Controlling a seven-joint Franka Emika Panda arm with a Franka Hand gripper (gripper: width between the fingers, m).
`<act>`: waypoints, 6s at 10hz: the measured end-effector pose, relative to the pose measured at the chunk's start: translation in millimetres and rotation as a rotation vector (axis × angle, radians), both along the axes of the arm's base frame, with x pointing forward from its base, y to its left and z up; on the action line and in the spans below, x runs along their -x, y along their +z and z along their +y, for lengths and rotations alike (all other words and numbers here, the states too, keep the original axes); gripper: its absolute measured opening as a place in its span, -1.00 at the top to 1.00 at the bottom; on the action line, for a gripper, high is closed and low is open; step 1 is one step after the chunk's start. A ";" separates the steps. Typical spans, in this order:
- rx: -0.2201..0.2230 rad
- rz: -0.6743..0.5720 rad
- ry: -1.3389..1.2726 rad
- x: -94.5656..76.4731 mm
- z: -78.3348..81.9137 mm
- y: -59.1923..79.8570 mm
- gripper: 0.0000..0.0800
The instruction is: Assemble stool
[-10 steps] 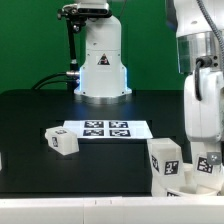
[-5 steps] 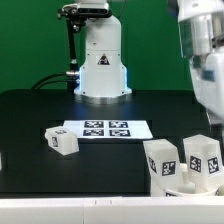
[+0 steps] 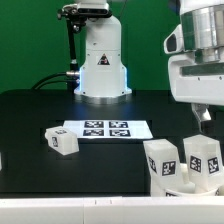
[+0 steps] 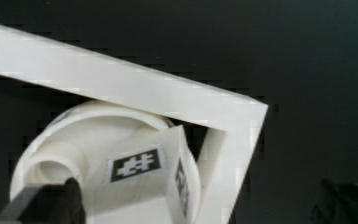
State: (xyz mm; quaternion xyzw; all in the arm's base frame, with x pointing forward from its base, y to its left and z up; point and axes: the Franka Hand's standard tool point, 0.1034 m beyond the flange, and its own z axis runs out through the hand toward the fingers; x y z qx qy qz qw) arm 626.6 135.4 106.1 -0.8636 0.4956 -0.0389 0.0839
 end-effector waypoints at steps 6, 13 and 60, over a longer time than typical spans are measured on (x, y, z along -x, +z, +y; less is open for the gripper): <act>0.133 -0.071 0.725 0.0 -5.3 3.0 -0.62; 0.289 -0.061 1.428 0.4 -15.1 -8.9 -0.62; -0.241 0.023 -1.030 3.4 -19.4 -2.2 -0.62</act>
Offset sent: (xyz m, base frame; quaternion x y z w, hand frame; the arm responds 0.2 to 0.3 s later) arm -0.0084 0.0067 -0.0070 -0.0083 -0.0357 -0.2797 0.9594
